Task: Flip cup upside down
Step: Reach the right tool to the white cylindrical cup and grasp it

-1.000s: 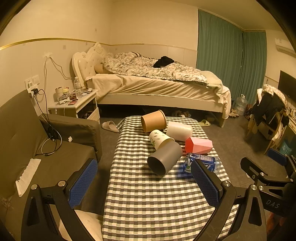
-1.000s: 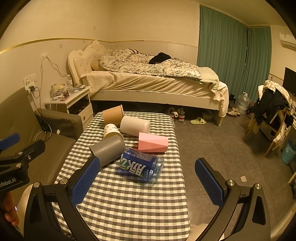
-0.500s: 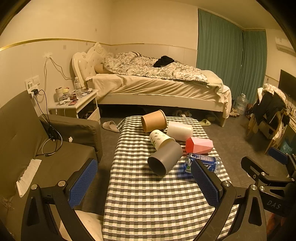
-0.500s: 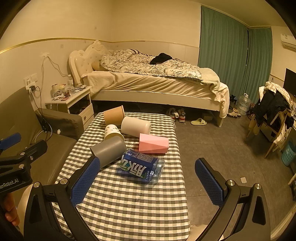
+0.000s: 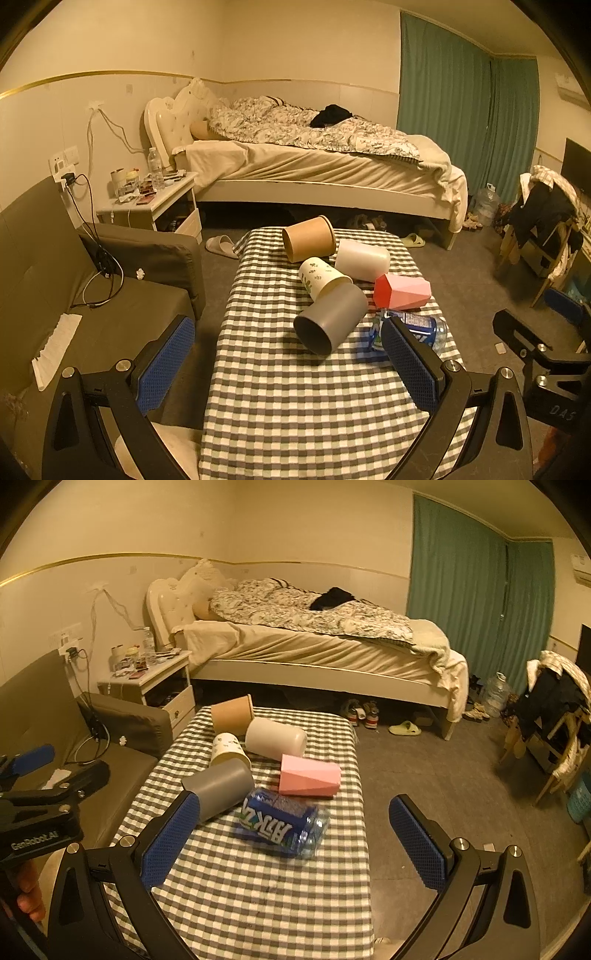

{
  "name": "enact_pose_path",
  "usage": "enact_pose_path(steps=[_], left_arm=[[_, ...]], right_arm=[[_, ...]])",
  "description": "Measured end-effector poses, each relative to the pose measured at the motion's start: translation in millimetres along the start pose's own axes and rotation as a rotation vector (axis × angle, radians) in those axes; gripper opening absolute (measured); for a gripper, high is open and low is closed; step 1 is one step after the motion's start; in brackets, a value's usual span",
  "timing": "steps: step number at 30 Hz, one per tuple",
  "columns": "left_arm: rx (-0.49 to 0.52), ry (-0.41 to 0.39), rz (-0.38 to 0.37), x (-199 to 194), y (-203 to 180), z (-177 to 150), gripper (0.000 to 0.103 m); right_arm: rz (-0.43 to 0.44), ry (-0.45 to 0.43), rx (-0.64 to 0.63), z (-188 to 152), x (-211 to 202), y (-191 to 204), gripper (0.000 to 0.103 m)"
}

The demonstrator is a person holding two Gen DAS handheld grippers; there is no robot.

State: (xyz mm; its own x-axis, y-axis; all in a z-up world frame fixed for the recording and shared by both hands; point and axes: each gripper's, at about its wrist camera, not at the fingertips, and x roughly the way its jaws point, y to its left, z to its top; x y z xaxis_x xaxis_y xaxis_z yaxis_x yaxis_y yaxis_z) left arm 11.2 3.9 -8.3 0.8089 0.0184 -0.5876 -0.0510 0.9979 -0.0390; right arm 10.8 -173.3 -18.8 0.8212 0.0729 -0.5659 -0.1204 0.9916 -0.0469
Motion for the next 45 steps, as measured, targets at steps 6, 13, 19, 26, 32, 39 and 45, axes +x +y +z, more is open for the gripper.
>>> enact_pose_path(steps=[6,13,19,26,32,39,45], left_arm=[[-0.008,0.026,0.026,34.5,-3.5,20.0,0.103],[-0.023,0.073,0.073,95.9,-4.0,46.4,0.103],[-0.029,0.113,0.114,152.0,1.1,60.2,0.103],[-0.022,0.176,0.156,210.4,5.4,58.5,0.103],[-0.039,0.209,0.152,244.2,6.3,60.2,0.103],[-0.014,0.220,0.142,259.5,-1.5,62.5,0.103],[-0.011,0.205,0.140,251.0,-5.3,67.0,0.103]], right_arm=[[0.059,-0.005,-0.112,40.1,34.5,-6.4,0.103],[0.162,0.048,-0.297,86.2,122.6,1.9,0.103],[0.243,0.182,-0.407,93.8,222.8,9.5,0.103],[0.337,0.325,-0.500,82.7,312.8,16.3,0.103],[0.385,0.404,-0.539,76.6,358.2,24.2,0.103],[0.397,0.468,-0.581,61.7,384.1,30.7,0.094],[0.384,0.446,-0.561,63.1,373.6,24.7,0.078]])
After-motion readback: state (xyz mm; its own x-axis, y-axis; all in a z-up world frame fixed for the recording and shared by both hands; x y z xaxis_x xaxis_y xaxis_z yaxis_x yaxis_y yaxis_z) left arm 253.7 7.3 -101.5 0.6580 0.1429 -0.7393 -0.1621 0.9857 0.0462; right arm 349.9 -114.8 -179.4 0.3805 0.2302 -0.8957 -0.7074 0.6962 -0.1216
